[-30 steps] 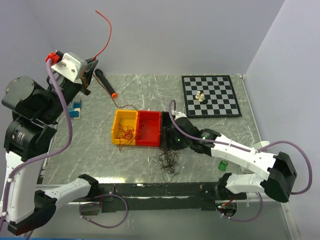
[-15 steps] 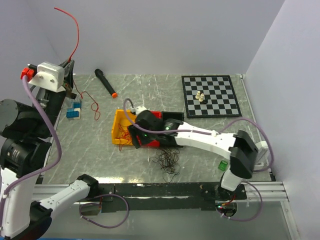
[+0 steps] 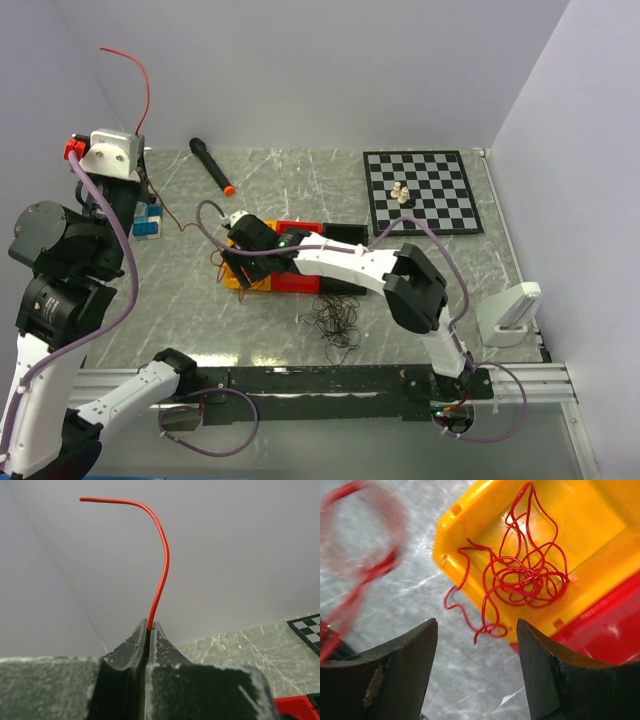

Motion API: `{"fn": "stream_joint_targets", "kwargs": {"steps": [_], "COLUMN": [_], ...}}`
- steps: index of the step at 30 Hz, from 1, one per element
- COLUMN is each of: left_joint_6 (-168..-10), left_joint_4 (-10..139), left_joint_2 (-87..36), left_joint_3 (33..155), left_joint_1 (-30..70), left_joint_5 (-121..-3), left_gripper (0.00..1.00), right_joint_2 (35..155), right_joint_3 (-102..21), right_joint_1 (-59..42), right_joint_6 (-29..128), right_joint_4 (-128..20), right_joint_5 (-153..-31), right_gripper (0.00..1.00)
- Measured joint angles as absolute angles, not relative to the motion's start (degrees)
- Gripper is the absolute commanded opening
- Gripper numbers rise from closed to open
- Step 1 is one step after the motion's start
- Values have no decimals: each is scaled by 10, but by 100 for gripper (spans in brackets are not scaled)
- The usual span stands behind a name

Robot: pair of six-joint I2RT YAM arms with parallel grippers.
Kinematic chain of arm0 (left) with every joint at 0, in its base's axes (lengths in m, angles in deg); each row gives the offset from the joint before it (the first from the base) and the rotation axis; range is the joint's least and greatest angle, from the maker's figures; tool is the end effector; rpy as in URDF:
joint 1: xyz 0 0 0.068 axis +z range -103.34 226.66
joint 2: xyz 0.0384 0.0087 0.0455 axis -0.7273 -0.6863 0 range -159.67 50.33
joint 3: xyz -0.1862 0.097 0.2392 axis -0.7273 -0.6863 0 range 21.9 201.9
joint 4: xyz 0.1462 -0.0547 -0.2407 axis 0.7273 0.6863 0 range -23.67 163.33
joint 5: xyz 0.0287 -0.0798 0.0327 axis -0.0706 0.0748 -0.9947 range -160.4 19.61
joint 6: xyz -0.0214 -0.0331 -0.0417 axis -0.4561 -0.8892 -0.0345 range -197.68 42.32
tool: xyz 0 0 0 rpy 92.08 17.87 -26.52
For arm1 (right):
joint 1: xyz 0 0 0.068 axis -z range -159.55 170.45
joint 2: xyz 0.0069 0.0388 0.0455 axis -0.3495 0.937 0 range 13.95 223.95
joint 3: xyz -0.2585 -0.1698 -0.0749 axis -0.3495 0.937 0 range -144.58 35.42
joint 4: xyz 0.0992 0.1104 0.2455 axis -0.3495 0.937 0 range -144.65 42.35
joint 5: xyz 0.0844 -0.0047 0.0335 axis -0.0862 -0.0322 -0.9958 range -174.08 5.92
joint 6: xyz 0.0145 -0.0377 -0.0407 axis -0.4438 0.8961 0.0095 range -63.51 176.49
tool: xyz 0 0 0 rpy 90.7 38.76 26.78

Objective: Untangle the cables

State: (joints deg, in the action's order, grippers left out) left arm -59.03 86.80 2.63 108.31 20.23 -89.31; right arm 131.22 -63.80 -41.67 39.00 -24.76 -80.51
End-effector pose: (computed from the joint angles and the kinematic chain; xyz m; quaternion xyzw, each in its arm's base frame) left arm 0.0886 -0.0294 0.5954 0.0987 0.5850 0.0418 0.8039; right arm 0.2436 0.4552 0.2774 -0.3439 0.8673 0.2072 0.2942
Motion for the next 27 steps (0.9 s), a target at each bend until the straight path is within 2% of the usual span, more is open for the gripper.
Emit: {"fn": "stream_joint_targets", "kwargs": {"steps": [5,12,14,20,27], "left_joint_6": [-589,-586,-584,-578,-579], "left_joint_4": [859,841,832,804,777], "left_joint_2": [32,35,36,22,-15], "left_joint_3": [1071,1049,1038,1028,1030], "left_joint_1": [202,202,202,202,202], "left_joint_5": [-904,-913,-915,-931,-938], "left_gripper": [5,6,6,5,7], "right_joint_2": [1351,1361,1359,1309,1112], "right_joint_3": [-667,-673,-671,-621,-494], "right_joint_1": [-417,-414,-414,-414,-414], "right_joint_6": [395,391,390,384,381], "right_joint_4": [-227,-227,-231,-250,-296], "right_joint_5": [-805,-804,-802,-794,-797], "right_gripper": [61,9,0,0,0]}}
